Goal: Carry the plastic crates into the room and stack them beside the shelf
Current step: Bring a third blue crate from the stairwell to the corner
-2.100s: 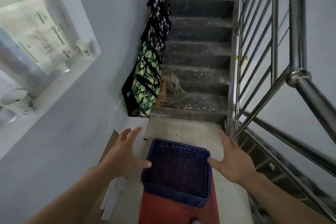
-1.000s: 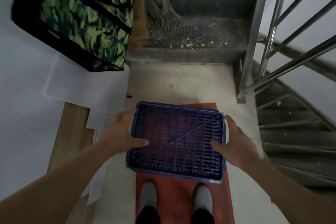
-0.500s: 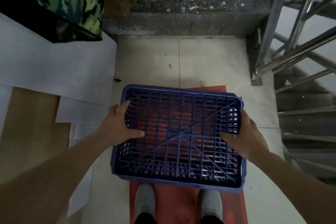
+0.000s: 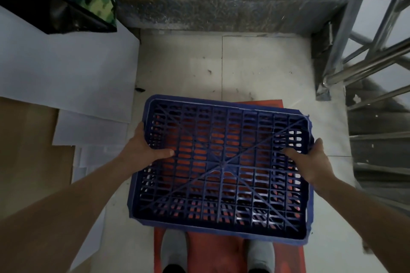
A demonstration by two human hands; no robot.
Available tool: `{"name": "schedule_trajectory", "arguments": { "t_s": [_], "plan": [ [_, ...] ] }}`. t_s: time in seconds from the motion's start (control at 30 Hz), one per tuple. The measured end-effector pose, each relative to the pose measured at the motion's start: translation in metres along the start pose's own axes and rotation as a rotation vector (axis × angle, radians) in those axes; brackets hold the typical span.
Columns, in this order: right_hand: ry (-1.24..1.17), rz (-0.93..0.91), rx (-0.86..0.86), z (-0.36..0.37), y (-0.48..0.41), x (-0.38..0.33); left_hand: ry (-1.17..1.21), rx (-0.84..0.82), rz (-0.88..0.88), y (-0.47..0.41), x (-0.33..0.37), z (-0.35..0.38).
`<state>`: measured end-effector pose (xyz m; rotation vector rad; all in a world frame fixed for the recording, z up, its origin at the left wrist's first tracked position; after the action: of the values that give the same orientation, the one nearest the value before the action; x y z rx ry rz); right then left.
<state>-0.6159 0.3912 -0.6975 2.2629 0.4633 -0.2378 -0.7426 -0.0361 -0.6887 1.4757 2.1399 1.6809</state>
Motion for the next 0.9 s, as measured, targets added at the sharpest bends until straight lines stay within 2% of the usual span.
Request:
{"name": "schedule_trajectory", "arguments": {
  "t_s": [0.2,0.43,0.57,0.7,0.9],
  "plan": [
    [-0.2,0.039,0.075,-0.02,0.023,-0.006,0.226,0.081,-0.059,0.022,0.002,-0.019],
    [-0.344,-0.007,0.156,-0.067,0.071,-0.048,0.322,0.299,-0.081,0.081,0.033,-0.062],
    [-0.452,0.101,0.09,-0.076,0.078,-0.051,0.487,0.243,-0.172,0.106,0.036,-0.068],
    [-0.505,0.19,-0.045,-0.068,0.084,-0.037,0.624,0.183,-0.301,0.115,0.007,-0.059],
    [-0.498,0.285,-0.167,-0.061,0.095,0.006,0.598,0.131,-0.335,0.125,-0.034,-0.033]
  ]
}}
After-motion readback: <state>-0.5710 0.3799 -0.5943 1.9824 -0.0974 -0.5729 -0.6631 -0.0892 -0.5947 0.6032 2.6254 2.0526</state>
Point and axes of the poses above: each hand's wrist, its own y-axis away from the middle knuckle, its own z-axis out of the palm, x = y × z, the point moved 5 cm from there along -y, towards the middle knuckle, and after that the axes turned 3 degrees about z, right-handed, at the moved point
